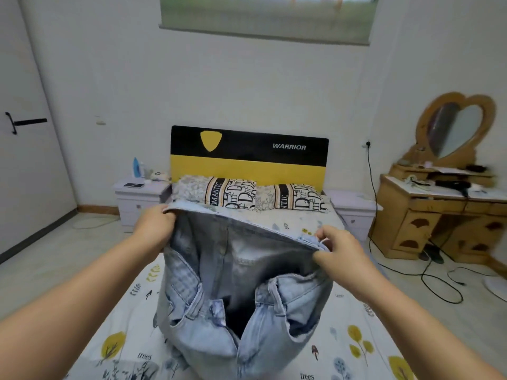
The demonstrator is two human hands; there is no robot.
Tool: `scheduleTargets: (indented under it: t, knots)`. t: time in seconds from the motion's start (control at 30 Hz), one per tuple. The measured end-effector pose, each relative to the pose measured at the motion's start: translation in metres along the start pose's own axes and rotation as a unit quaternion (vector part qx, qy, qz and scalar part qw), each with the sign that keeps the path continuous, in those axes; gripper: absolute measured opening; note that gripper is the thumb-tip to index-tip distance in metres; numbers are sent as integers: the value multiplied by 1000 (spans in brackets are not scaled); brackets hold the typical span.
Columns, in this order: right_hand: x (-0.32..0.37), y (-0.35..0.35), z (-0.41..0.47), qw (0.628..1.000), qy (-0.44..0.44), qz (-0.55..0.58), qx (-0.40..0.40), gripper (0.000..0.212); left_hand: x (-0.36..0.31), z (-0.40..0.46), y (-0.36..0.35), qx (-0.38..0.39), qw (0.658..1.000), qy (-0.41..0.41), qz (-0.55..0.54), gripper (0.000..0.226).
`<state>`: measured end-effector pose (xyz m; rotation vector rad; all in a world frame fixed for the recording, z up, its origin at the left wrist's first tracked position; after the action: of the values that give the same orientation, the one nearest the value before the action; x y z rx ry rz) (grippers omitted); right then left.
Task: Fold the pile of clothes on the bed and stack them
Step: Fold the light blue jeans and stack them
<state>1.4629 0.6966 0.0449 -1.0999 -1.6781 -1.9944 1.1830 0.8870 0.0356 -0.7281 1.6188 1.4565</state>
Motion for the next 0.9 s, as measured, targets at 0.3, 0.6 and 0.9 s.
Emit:
scheduleTargets:
  t: [0.3, 0.6, 0.9]
  knots:
    - [-3, 30, 8, 939, -83, -333, 19, 26, 7, -12, -19, 175, 984, -35, -3, 10]
    - [-71, 17, 16, 936, -166, -307, 39, 14, 0, -20, -10, 196, 937, -112, 265, 42]
    - [-80, 3, 3, 975, -158, 152, 30, 22, 59, -9, -6, 210, 976, 30, -36, 22]
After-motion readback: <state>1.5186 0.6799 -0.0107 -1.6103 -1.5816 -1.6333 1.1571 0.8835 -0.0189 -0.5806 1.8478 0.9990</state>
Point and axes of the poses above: each hand's wrist, its own z-axis towards the middle knuckle, its own y-axis out of the back of the hand, x = y × z, the point moved 9 cm from there along z, towards the middle knuckle, and after that the axes turned 11 degrees about x, right-handed, at the moved point
